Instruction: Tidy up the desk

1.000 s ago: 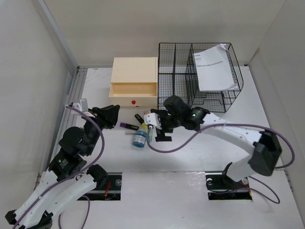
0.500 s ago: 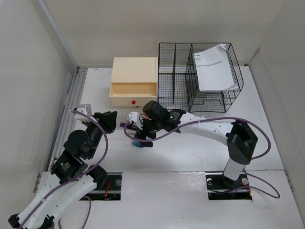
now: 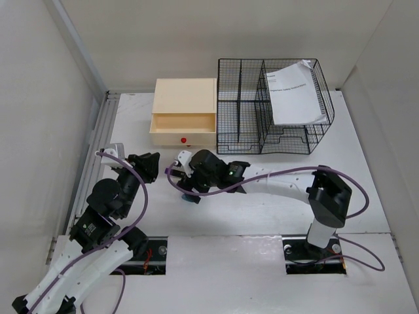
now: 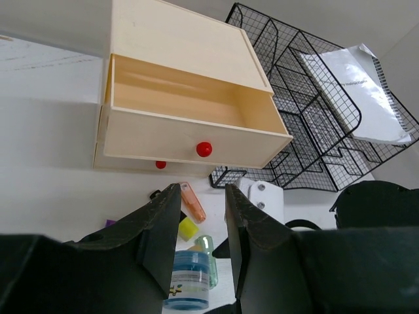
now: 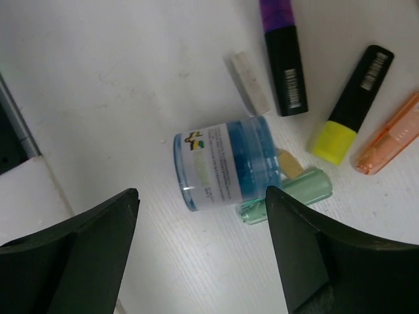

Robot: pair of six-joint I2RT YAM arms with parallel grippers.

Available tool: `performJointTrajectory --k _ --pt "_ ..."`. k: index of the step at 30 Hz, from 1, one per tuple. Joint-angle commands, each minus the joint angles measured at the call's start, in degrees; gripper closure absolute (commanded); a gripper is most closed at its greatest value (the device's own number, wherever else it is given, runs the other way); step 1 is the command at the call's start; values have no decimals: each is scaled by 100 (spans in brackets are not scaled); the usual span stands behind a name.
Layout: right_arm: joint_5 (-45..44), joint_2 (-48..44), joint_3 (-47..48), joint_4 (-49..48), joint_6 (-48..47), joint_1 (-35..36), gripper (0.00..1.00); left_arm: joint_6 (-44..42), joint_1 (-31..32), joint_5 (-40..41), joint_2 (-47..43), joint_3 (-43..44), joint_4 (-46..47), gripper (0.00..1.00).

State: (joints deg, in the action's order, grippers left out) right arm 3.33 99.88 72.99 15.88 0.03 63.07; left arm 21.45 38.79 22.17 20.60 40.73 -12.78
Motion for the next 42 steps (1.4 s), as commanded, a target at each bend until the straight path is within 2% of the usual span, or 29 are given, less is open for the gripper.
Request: performJointTrajectory --k 1,8,16,20,27,30,31,34,35,38,42 --pt "-544 119 31 -498 164 -5 17 -80 -29 -55 -65 -30 188 70" --pt "-492 339 31 -551 -117 -5 6 -80 -29 -108 -65 -83 188 70" --pt "-193 576 84 -428 -478 -5 3 -80 -82 -108 -118 -83 188 70" --pt "359 796 207 -278 -794 -66 3 -80 -82 -108 -118 -83 188 70" --pt "677 849 207 -217 -988 -181 5 -80 -82 -108 -170 -83 188 70" --pt "677 849 207 -217 -988 -234 18 -27 -82 -108 -223 -83 188 70" --pt "677 849 207 -217 -988 -234 30 -27 -82 -108 -223 -83 188 70" --pt "677 788 207 -217 -988 -234 46 -27 -82 -108 -223 -83 188 70" --pt "764 718 207 -217 -988 -234 62 -27 -82 -108 -275 -83 188 70" --pt "984 481 207 -217 -1145 -234 79 -27 -82 -108 -276 -135 188 70" --pt "1345 -20 364 255 -1558 -234 87 -27 -82 -56 -329 -136 188 70"
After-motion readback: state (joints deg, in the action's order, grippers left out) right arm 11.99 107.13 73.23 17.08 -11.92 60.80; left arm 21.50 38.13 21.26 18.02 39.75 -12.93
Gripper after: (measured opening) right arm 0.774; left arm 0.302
